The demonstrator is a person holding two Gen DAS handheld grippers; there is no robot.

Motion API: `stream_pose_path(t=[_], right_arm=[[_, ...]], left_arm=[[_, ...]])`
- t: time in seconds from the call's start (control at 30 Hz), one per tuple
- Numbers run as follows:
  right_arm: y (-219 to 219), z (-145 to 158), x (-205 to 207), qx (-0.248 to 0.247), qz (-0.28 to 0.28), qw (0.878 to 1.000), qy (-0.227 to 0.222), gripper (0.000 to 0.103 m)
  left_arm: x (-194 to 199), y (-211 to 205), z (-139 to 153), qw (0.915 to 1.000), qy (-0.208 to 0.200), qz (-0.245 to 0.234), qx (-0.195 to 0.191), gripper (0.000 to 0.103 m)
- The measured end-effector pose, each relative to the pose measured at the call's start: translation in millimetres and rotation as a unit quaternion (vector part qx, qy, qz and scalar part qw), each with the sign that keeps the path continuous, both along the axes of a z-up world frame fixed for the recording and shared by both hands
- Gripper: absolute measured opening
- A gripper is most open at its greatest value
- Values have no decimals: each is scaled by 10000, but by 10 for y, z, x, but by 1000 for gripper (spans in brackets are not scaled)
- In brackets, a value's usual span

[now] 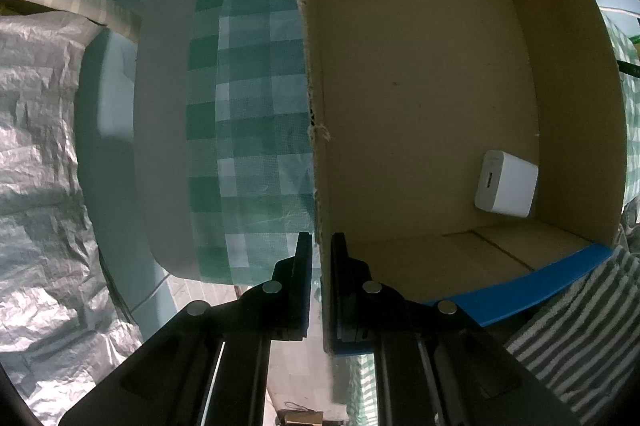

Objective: Organize rigid objects
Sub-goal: 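Lift the round puck with the right tool and carry it over the box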

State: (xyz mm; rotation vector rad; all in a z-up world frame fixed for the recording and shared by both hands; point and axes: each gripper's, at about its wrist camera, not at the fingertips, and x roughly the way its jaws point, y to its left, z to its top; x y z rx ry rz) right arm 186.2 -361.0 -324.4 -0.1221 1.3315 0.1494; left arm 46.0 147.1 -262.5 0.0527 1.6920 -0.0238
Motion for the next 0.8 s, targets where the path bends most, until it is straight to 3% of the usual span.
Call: stream_pose_path(t=[0.4,0.8], right_arm=[[-1,165,-210,241,-90,9997,-40,62],[472,719,-570,591,365,9972,-271,62]], left_arm=[[-4,0,-6,10000,-7,-48,-5,9],[42,-8,4,9999,-27,-110,-8,9]])
